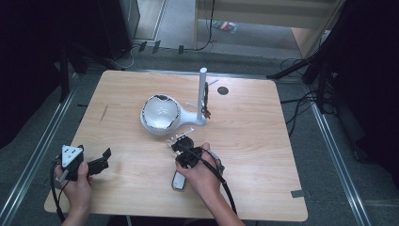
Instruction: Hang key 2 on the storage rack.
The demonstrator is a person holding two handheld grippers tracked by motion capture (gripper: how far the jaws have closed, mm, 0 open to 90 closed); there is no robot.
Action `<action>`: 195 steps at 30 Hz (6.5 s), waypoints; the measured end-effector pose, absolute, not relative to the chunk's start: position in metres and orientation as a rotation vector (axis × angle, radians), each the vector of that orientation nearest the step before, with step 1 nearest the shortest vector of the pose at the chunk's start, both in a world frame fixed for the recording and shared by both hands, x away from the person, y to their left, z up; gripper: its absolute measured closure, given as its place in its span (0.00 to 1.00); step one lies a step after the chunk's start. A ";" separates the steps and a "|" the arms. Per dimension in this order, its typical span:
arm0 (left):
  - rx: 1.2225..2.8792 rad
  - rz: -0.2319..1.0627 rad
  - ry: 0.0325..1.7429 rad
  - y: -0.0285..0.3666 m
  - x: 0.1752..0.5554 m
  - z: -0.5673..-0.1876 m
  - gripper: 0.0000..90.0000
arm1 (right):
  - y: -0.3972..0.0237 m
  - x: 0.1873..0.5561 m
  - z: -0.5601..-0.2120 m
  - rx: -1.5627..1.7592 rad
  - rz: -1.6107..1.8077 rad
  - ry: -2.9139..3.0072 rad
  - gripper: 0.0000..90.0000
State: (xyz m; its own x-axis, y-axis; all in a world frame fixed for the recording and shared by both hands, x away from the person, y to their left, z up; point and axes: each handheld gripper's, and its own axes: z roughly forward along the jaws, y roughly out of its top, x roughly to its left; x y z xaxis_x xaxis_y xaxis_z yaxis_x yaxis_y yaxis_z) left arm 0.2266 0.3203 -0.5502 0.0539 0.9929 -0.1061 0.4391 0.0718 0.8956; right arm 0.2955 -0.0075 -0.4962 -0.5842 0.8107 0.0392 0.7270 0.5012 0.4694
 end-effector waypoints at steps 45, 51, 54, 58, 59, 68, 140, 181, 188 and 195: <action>1.489 0.836 1.514 0.320 0.227 -0.550 0.00 | -0.034 0.263 -0.451 1.177 1.155 2.037 0.93; 1.490 0.835 1.514 0.320 0.227 -0.550 0.00 | -0.037 0.262 -0.447 1.171 1.180 1.978 0.93; 1.487 0.834 1.513 0.320 0.227 -0.550 0.00 | -0.040 0.263 -0.446 1.179 1.189 1.951 0.93; 1.488 0.838 1.514 0.320 0.227 -0.550 0.00 | -0.045 0.265 -0.443 1.188 1.196 1.920 0.93; 1.488 0.838 1.514 0.320 0.227 -0.550 0.00 | -0.046 0.266 -0.443 1.188 1.195 1.915 0.93; 1.490 0.839 1.512 0.320 0.227 -0.550 0.00 | -0.056 0.272 -0.440 1.210 1.200 1.856 0.93; 1.495 0.838 1.513 0.320 0.228 -0.550 0.00 | -0.074 0.338 -0.474 1.402 1.087 1.797 0.93; 1.497 0.838 1.512 0.319 0.228 -0.550 0.00 | -0.102 0.328 -0.477 1.274 1.084 1.878 0.00; 1.498 0.840 1.512 0.319 0.228 -0.550 0.00 | -0.113 0.323 -0.481 1.272 1.067 1.886 0.00; 1.500 0.841 1.512 0.319 0.228 -0.550 0.00 | -0.122 0.319 -0.485 1.271 1.042 1.901 0.00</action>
